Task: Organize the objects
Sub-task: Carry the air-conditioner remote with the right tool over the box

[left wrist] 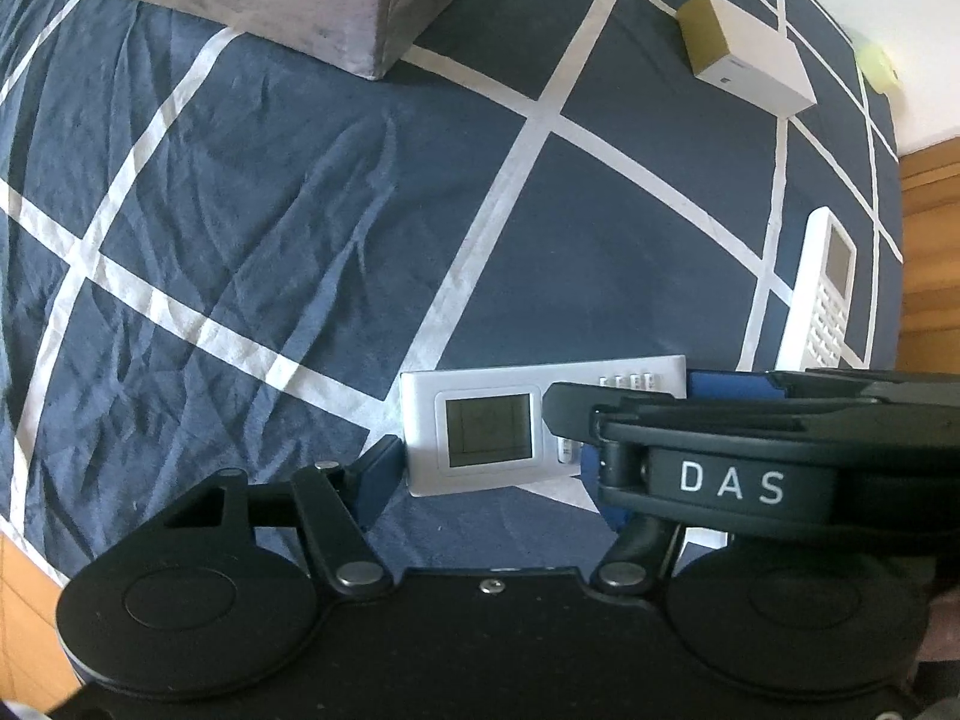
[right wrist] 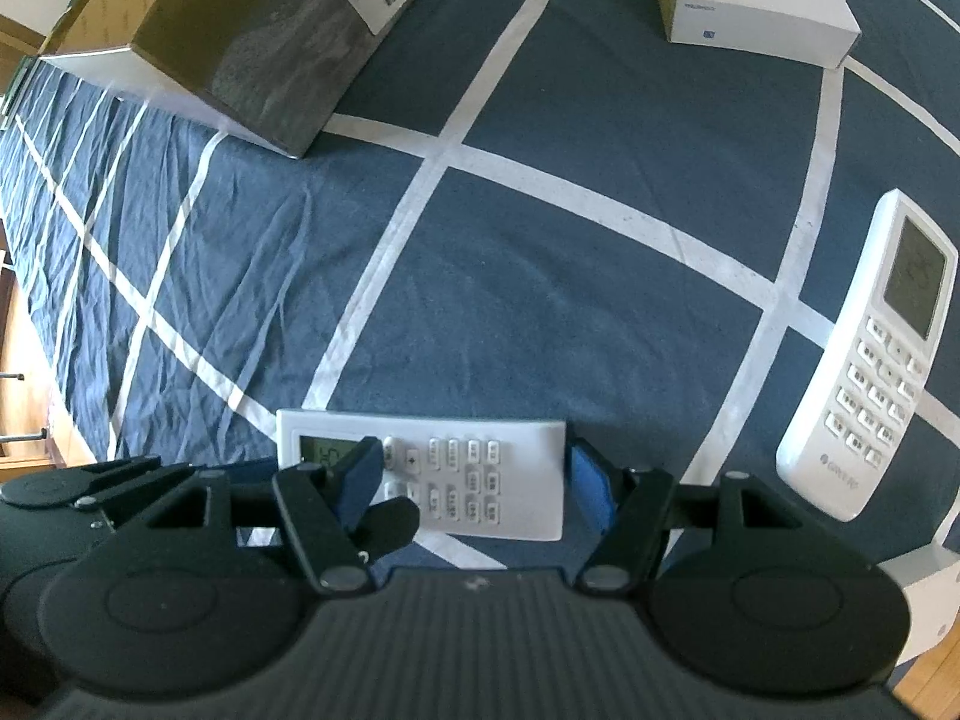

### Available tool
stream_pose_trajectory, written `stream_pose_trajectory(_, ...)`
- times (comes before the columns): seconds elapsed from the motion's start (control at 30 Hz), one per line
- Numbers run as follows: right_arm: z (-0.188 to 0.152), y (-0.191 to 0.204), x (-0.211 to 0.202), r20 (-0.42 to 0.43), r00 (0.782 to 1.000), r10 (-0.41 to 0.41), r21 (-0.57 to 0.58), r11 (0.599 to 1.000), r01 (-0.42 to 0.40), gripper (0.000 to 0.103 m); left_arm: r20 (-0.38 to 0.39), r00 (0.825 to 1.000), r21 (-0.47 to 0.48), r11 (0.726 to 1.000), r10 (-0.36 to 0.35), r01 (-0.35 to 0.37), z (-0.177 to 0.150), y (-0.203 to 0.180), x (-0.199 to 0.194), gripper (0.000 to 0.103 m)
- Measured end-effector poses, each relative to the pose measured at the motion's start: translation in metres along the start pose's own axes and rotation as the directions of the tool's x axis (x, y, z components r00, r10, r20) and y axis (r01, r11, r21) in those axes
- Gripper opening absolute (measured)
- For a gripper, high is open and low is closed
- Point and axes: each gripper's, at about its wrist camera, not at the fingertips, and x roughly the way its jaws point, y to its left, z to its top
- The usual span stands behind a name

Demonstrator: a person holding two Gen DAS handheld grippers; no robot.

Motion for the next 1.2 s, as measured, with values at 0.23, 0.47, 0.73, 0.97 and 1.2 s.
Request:
stream_pose_trajectory(0.23,0.002,0.006,-0.017,0.031,0.999,0.018,0.015,1.000,-0.018,0.066,0.016,1.000,0.034,0.999,0.017,-0.018,0.006,-0.003,-0.018,0.064)
stream_pose_trajectory(0.47,0.012,0.018,-0.043,0.082,0.996,0.032,0.032,0.999,-0.035,0.066,0.050,0.998,0.077,0.996,0.033,-0.037,0.020,-0.005,-0.048,0.064)
stream_pose_trajectory(0.73,0.031,0.039,-0.073,0.170,0.985,0.035,0.080,0.996,-0.049,0.066,0.101,0.994,0.164,0.985,0.039,-0.056,0.047,-0.006,-0.086,0.064)
stream_pose_trajectory(0.97,0.049,0.065,-0.095,0.249,0.968,0.018,0.160,0.985,-0.060,0.066,0.132,0.991,0.266,0.962,0.028,-0.062,0.078,0.003,-0.119,0.064)
stream_pose_trajectory(1.2,0.069,0.097,-0.105,0.314,0.949,-0.014,0.229,0.971,-0.061,0.066,0.153,0.988,0.360,0.931,0.003,-0.059,0.107,0.022,-0.143,0.064)
